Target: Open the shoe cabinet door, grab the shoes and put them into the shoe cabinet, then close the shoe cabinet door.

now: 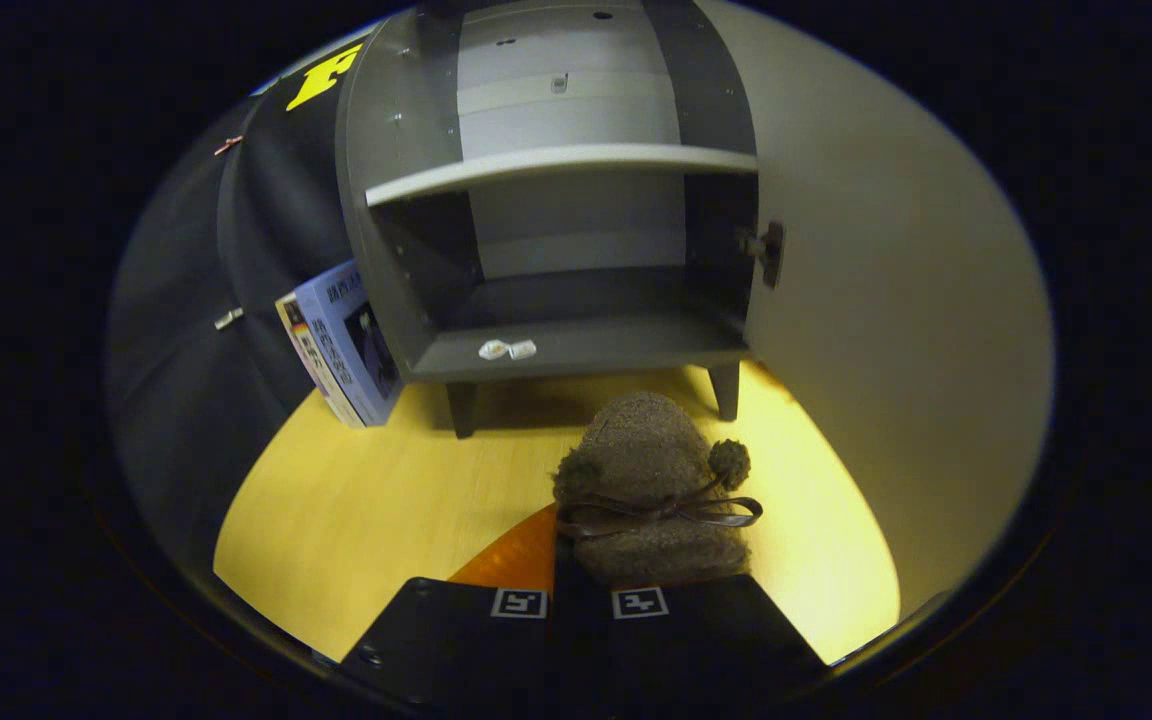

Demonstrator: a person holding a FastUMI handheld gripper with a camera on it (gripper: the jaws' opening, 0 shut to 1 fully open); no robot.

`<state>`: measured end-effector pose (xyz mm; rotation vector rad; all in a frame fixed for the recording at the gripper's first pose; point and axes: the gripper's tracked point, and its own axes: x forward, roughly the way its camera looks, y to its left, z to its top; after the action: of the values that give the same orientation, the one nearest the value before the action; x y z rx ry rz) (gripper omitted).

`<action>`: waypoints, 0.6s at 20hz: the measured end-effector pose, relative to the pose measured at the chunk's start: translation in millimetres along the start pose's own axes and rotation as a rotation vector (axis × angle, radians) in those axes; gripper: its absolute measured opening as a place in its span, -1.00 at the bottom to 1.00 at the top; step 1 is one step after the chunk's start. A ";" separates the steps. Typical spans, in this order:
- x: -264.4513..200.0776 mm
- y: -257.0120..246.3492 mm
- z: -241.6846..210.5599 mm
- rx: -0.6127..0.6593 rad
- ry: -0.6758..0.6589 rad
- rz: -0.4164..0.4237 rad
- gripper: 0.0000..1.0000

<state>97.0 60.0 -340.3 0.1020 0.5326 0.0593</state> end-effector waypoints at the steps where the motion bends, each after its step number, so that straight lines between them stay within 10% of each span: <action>1: -7.6 1.1 12.6 -0.002 -0.006 0.004 -0.82; 12: -55.6 22.9 193.9 -0.032 -0.069 0.050 -0.82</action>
<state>147.3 62.3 -143.7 0.0859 0.4600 0.1123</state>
